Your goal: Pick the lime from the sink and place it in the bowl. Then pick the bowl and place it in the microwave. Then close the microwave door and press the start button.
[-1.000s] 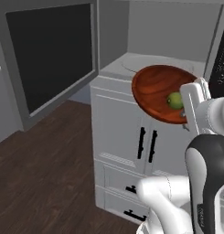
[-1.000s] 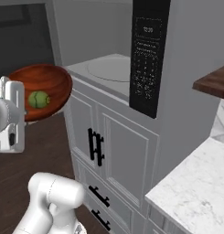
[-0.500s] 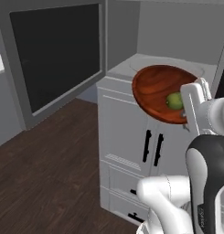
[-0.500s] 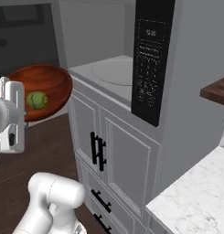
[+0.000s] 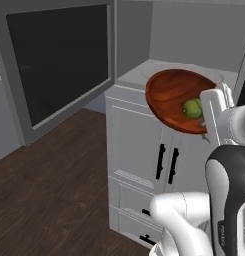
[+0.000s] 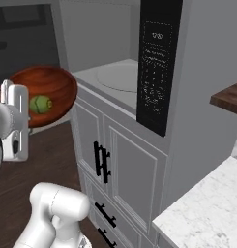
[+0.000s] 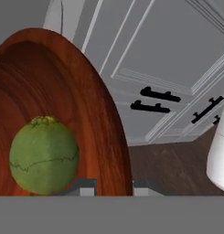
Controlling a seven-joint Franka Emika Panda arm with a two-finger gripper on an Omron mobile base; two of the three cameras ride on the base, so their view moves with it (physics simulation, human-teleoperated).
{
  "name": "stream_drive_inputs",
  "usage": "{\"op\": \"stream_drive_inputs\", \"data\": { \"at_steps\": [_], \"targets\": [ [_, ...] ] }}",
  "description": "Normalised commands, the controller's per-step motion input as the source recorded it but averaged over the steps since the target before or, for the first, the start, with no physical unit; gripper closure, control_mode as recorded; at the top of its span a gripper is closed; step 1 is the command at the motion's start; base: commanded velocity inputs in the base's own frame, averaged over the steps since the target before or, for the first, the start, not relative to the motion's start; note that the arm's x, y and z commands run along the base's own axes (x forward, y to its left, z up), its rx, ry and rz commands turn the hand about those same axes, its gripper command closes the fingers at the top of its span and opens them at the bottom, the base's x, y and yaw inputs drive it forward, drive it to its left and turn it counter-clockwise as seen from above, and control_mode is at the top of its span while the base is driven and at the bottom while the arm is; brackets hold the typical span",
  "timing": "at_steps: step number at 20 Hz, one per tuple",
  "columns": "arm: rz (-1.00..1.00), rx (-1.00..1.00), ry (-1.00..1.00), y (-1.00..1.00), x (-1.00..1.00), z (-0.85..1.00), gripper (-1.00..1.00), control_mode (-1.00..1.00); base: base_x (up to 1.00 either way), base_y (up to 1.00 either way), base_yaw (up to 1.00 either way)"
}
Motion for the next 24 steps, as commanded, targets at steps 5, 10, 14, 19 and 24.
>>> {"op": "stream_drive_inputs", "data": {
  "at_steps": [5, 10, 14, 19, 24],
  "targets": [
    [-0.18, 0.0, -0.16, -0.37, 0.24, 0.43, 1.0, -1.0, 0.0, 0.0, 0.0],
    [-0.31, 0.0, -0.08, -0.12, 0.71, 0.35, 1.0, -1.0, 0.0, 0.0, 0.0],
    [-0.2, 0.02, 0.0, -0.27, 0.84, 0.23, 1.0, -1.0, 0.0, 0.0, 0.0],
    [-0.02, 0.1, 0.0, -0.45, 0.91, 0.07, 1.0, -1.0, 0.0, 0.0, 0.0],
    [0.0, 0.13, 0.0, -0.5, 0.77, 0.03, 1.0, -1.0, 0.0, 0.0, 0.0]
  ]
}}
